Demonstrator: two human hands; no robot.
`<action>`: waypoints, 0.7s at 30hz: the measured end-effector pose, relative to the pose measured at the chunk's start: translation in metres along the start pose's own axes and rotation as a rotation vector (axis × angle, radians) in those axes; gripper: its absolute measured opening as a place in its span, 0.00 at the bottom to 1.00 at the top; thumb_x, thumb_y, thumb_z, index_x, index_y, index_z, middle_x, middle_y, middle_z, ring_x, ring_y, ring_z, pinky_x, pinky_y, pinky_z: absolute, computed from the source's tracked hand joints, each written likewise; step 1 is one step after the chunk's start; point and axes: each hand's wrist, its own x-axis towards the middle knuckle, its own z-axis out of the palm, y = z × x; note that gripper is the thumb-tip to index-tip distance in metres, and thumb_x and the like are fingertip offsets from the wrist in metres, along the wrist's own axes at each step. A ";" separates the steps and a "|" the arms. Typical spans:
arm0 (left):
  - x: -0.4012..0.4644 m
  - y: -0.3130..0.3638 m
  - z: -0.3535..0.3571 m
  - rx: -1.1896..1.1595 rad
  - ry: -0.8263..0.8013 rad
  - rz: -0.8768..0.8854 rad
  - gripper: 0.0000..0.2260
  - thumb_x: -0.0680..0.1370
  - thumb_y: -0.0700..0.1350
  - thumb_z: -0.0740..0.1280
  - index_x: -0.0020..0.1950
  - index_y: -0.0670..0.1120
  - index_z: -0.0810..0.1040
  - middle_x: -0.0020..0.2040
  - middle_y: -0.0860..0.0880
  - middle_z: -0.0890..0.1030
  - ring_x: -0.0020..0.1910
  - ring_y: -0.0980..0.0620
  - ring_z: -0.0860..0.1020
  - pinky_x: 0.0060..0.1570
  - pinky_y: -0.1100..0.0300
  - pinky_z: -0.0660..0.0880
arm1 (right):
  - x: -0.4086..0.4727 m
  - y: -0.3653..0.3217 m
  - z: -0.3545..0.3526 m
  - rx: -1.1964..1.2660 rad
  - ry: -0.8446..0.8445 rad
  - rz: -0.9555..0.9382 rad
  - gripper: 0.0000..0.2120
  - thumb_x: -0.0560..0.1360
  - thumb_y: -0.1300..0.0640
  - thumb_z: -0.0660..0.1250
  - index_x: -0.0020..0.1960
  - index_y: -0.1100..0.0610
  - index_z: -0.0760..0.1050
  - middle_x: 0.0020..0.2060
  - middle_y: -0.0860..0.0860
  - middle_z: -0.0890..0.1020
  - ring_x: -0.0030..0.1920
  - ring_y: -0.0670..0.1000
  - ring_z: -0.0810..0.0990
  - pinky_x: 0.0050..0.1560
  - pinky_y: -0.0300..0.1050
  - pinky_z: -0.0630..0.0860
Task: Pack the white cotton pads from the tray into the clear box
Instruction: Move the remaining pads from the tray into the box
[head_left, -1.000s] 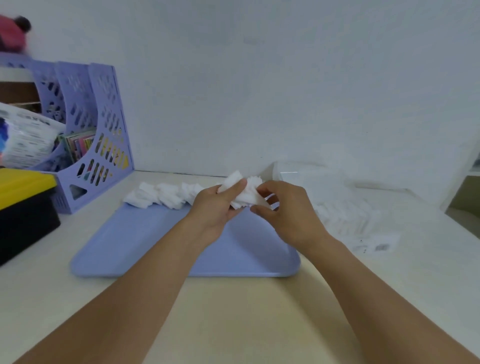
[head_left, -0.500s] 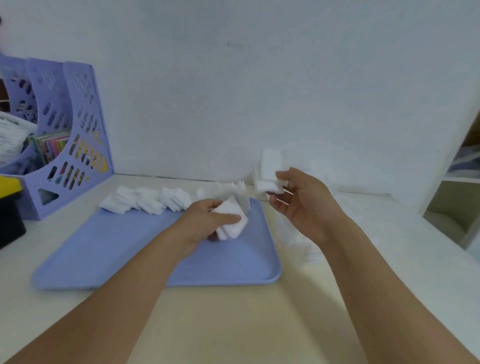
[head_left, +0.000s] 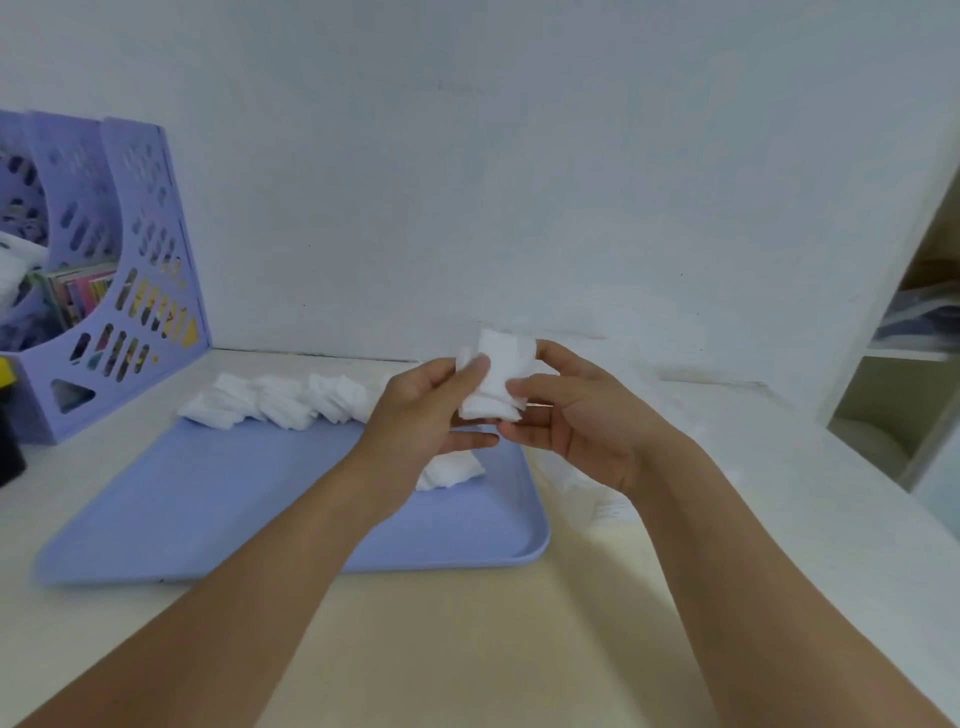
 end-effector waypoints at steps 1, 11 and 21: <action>-0.001 -0.004 0.000 0.005 0.004 0.007 0.11 0.79 0.46 0.69 0.57 0.41 0.82 0.51 0.41 0.86 0.46 0.45 0.86 0.43 0.56 0.83 | 0.000 0.001 0.000 -0.056 -0.004 -0.027 0.16 0.79 0.68 0.66 0.65 0.57 0.76 0.52 0.59 0.85 0.48 0.59 0.86 0.49 0.48 0.85; 0.000 -0.011 -0.001 -0.207 0.013 -0.060 0.10 0.82 0.40 0.65 0.60 0.38 0.81 0.55 0.42 0.86 0.54 0.48 0.85 0.48 0.61 0.82 | 0.011 0.010 -0.001 -0.540 0.292 -0.455 0.05 0.77 0.60 0.74 0.52 0.57 0.86 0.45 0.49 0.88 0.43 0.56 0.87 0.46 0.49 0.82; 0.001 -0.009 0.004 -0.417 -0.024 -0.157 0.20 0.80 0.52 0.65 0.63 0.38 0.79 0.58 0.40 0.84 0.58 0.44 0.84 0.50 0.57 0.83 | 0.015 0.019 0.003 -0.451 0.287 -0.396 0.05 0.77 0.62 0.73 0.50 0.64 0.85 0.44 0.61 0.86 0.45 0.64 0.85 0.48 0.65 0.82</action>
